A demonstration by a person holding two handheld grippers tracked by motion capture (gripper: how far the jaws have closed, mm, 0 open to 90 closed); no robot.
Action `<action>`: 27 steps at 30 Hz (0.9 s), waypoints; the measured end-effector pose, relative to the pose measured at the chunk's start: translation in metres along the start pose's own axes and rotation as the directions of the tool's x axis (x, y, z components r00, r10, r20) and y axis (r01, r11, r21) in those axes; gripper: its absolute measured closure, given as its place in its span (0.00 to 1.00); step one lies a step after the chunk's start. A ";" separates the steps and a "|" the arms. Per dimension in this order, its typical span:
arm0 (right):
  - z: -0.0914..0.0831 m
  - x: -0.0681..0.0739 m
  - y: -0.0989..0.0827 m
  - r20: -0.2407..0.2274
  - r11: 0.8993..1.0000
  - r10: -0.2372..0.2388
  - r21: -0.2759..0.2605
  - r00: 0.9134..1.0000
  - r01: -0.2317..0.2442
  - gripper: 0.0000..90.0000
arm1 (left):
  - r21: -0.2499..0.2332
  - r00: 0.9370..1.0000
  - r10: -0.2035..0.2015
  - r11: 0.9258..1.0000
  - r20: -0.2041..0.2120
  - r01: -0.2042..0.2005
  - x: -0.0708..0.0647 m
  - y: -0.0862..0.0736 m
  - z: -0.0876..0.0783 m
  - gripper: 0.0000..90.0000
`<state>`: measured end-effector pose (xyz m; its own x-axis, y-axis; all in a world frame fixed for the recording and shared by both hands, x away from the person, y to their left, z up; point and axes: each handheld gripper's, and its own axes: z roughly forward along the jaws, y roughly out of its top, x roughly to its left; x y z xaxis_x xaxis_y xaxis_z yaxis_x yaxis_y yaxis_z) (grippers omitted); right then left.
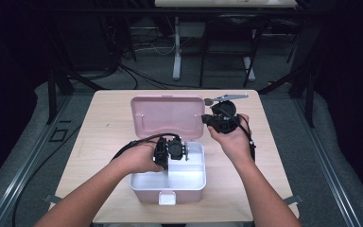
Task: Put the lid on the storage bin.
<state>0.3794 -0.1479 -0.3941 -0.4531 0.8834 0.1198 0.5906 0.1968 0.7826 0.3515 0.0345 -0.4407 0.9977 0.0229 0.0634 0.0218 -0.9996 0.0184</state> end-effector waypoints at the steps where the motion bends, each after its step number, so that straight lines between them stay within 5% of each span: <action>1: -0.002 0.002 -0.002 0.005 1.000 -0.002 -0.008 1.000 0.002 0.98 | -0.002 1.000 0.001 1.000 -0.002 -0.001 0.000 0.000 0.000 0.96; 16: -0.022 0.023 -0.037 0.064 0.984 -0.090 -0.152 0.994 0.099 0.98 | -0.015 0.996 -0.040 0.999 -0.078 0.039 -0.008 -0.002 -0.001 0.89; 17: -0.023 0.023 -0.037 0.061 0.984 -0.089 -0.152 0.994 0.097 0.97 | -0.030 0.994 -0.077 0.997 -0.076 0.075 -0.010 -0.003 -0.001 0.88; 21: -0.023 0.023 -0.039 0.055 0.982 -0.089 -0.161 0.994 0.097 0.97 | -0.069 0.989 -0.113 0.992 -0.091 0.107 -0.011 -0.009 -0.001 0.81; 25: -0.024 0.024 -0.040 0.057 0.981 -0.088 -0.171 0.995 0.096 0.97 | -0.098 0.991 -0.110 0.990 -0.082 0.101 -0.012 -0.017 -0.006 0.75; 27: -0.024 0.024 -0.041 0.054 0.980 -0.087 -0.173 0.995 0.095 0.97 | -0.150 0.987 -0.125 0.983 -0.100 0.109 -0.015 -0.022 -0.008 0.75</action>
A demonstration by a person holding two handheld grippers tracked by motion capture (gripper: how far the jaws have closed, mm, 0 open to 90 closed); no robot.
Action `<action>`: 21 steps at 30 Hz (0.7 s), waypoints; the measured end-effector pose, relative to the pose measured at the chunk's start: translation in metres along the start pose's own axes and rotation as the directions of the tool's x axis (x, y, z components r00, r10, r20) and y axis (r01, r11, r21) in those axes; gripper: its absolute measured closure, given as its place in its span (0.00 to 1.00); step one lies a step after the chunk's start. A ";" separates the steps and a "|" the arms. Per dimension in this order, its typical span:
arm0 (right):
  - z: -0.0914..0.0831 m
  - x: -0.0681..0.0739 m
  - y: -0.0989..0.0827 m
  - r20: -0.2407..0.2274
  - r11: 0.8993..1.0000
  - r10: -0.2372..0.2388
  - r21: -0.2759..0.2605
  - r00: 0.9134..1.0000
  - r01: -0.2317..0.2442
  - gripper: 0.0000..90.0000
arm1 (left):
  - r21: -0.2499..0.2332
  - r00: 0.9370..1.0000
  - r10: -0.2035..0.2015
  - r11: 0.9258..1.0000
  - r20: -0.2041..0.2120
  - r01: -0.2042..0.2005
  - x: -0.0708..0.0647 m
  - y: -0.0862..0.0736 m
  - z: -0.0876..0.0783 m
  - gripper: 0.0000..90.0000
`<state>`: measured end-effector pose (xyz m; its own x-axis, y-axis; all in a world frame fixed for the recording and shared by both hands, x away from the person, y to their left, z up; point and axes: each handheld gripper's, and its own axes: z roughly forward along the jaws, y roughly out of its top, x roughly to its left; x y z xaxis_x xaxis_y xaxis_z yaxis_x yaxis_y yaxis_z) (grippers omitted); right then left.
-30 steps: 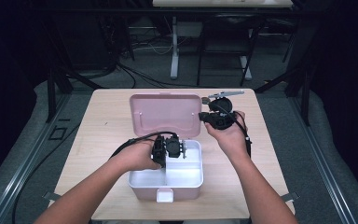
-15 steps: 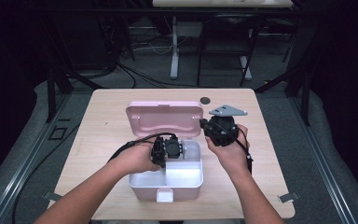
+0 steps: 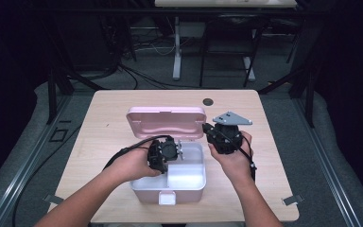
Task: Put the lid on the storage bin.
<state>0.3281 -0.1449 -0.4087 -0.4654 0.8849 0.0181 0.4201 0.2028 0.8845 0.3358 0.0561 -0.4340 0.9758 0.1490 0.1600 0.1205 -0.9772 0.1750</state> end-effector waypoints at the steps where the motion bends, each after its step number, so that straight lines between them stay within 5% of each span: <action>1: 0.000 0.000 0.000 0.000 1.000 0.004 0.000 1.000 -0.004 0.97 | -0.023 1.000 -0.020 1.000 0.000 0.020 0.000 -0.003 -0.003 0.75; 6: -0.001 -0.001 -0.002 -0.007 1.000 0.020 -0.008 1.000 -0.020 0.96 | -0.134 0.994 -0.106 0.985 0.036 0.110 0.001 -0.020 -0.009 0.69; 12: -0.003 -0.001 -0.005 -0.026 0.999 0.034 -0.018 0.999 -0.035 0.96 | -0.214 0.988 -0.148 0.965 0.036 0.152 -0.001 -0.040 -0.019 0.66; 21: -0.005 -0.002 -0.007 -0.044 0.999 0.045 -0.019 0.998 -0.045 0.94 | -0.348 0.974 -0.224 0.912 0.019 0.217 -0.004 -0.071 -0.036 0.67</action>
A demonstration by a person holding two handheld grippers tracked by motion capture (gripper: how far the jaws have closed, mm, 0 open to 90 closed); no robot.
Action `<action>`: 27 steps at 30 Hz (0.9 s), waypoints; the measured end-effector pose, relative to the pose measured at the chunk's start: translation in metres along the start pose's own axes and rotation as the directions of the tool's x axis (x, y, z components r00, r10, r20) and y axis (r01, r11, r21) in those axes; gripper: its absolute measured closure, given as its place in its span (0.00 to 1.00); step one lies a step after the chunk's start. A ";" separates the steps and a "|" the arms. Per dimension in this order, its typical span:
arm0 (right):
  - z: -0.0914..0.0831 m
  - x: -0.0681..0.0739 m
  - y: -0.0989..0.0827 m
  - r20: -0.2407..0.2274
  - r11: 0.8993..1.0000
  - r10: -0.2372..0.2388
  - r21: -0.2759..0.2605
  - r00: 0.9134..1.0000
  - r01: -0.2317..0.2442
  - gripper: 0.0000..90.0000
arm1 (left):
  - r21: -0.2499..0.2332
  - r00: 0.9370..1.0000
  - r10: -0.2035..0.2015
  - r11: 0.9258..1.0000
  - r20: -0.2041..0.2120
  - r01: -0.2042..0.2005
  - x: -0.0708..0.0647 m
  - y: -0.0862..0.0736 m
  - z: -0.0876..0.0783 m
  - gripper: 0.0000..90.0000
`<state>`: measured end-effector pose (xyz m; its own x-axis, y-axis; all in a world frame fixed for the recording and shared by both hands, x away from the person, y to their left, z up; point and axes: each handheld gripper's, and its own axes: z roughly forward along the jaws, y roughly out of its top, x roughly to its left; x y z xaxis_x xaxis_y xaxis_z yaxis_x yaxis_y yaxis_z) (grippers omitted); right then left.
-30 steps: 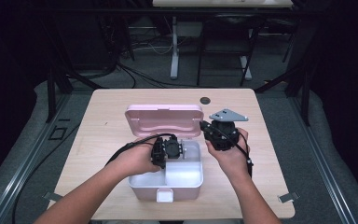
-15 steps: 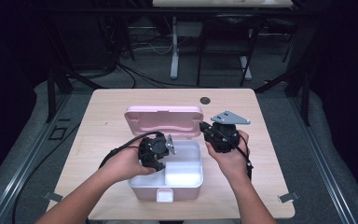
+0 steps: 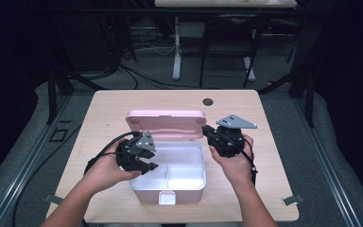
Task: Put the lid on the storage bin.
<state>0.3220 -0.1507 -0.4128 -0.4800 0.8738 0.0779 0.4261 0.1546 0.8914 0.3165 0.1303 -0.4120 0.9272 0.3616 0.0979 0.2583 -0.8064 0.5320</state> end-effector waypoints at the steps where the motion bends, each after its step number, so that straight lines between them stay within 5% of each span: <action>1: 0.000 0.000 -0.001 -0.002 1.000 0.002 -0.009 1.000 -0.002 0.94 | -0.016 1.000 -0.010 1.000 -0.004 0.010 0.001 -0.003 -0.003 0.67; 6: -0.003 0.000 -0.002 -0.018 1.000 0.013 -0.025 1.000 -0.013 0.93 | -0.093 0.993 -0.114 0.989 -0.012 0.113 0.010 -0.016 -0.013 0.67; 17: -0.005 -0.001 -0.007 -0.036 0.999 0.023 -0.041 0.999 -0.025 0.92 | -0.114 0.975 -0.212 0.972 -0.062 0.205 0.022 -0.032 -0.028 0.69; 27: -0.004 -0.001 -0.006 -0.029 0.999 0.010 -0.038 1.000 -0.011 0.91 | -0.172 0.948 -0.293 0.947 -0.125 0.271 0.041 -0.036 -0.045 0.73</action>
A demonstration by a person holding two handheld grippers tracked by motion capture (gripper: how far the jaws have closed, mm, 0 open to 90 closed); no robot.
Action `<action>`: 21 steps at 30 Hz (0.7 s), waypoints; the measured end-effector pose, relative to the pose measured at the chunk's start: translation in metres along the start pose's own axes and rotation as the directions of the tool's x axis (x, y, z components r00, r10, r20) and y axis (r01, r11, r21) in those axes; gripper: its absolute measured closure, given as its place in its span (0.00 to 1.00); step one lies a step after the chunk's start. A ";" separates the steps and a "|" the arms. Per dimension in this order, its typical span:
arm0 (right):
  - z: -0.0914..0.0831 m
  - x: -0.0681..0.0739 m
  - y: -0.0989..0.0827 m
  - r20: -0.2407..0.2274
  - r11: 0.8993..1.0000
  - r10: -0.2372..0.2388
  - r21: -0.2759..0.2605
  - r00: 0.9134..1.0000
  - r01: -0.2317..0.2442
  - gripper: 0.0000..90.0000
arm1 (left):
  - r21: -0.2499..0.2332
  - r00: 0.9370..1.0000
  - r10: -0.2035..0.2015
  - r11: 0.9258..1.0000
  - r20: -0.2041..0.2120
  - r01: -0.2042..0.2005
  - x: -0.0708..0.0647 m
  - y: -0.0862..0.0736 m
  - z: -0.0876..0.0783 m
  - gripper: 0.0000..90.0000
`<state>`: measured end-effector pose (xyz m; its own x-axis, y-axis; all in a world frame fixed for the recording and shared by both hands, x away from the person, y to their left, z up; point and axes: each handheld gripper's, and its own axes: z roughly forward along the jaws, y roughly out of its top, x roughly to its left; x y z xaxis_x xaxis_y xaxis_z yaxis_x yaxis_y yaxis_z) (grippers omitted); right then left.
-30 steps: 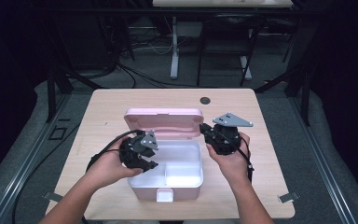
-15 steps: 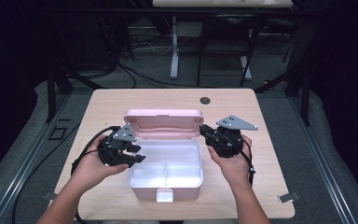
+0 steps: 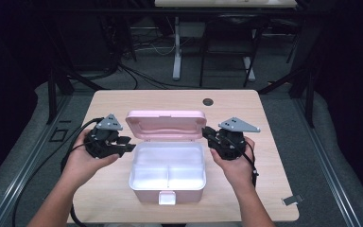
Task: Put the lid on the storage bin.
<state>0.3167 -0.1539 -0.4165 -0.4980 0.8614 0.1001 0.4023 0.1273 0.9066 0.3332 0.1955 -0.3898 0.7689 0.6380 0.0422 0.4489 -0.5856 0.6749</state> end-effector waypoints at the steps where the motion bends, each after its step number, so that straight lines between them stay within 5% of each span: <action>1: 0.000 0.000 0.000 0.002 1.000 -0.002 0.001 1.000 0.002 0.91 | -0.004 1.000 -0.004 1.000 -0.008 0.004 0.002 0.001 -0.001 0.73; 12: 0.003 -0.001 0.000 0.002 1.000 -0.003 0.016 1.000 0.003 0.90 | -0.069 0.997 -0.072 0.995 -0.041 0.069 0.016 0.011 -0.006 0.80; 21: 0.002 -0.001 0.001 -0.009 1.000 0.001 0.017 1.000 0.000 0.89 | -0.141 0.993 -0.046 0.990 -0.112 0.030 0.010 0.022 -0.018 0.88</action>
<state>0.3190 -0.1538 -0.4167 -0.5044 0.8572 0.1041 0.4159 0.1354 0.8993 0.3425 0.1975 -0.3615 0.6916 0.7162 0.0936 0.4028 -0.4900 0.7731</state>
